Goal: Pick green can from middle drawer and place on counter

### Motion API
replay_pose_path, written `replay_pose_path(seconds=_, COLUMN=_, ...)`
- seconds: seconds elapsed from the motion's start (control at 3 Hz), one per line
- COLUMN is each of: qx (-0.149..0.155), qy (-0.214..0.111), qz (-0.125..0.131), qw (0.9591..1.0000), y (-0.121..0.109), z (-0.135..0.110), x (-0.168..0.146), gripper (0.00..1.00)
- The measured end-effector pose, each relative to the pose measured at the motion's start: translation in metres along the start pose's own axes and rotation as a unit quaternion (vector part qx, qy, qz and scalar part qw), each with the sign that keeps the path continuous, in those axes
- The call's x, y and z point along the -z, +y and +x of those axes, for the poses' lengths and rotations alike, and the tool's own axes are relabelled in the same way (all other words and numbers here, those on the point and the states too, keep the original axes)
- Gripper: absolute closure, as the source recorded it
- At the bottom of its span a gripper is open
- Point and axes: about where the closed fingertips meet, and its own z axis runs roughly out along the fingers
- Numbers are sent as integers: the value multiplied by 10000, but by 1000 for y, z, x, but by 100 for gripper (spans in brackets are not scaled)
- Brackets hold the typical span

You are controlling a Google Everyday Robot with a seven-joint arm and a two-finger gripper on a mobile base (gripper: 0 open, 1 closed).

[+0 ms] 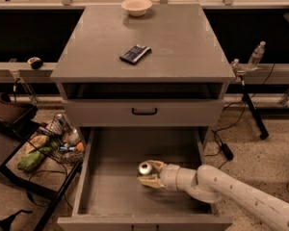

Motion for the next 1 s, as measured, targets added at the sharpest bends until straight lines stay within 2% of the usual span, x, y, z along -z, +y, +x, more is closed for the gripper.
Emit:
replay_pose_path(seconds=0.33, qx=-372, qy=53, qz=-102, qw=9992, y=12, z=-18, x=30, gripper=97)
replay_pose_path(seconds=0.67, qx=-465, qy=177, qz=-206, qw=9985, y=25, z=-64, x=93, gripper=100)
replay_pose_path(seconds=1.0, qx=-449, qy=239, qz=-220, qw=9985, y=7, z=-138, x=157, gripper=100)
